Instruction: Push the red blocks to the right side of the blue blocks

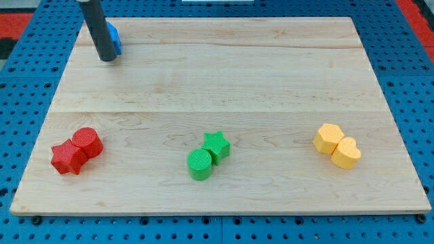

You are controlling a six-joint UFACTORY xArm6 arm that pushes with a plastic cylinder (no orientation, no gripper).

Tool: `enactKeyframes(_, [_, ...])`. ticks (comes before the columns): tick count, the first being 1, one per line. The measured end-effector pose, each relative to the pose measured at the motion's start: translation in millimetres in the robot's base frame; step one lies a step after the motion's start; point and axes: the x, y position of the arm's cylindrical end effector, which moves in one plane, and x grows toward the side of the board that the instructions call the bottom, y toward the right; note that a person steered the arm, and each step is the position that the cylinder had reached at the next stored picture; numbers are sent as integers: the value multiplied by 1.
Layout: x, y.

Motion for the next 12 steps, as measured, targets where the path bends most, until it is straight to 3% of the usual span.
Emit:
enactKeyframes(1, [57, 29])
enactKeyframes(2, [85, 88])
enactKeyframes(3, [133, 108])
enactKeyframes(4, [190, 101])
enactKeyframes(6, [270, -14])
enactKeyframes(7, [260, -82])
enactKeyframes(12, [178, 8])
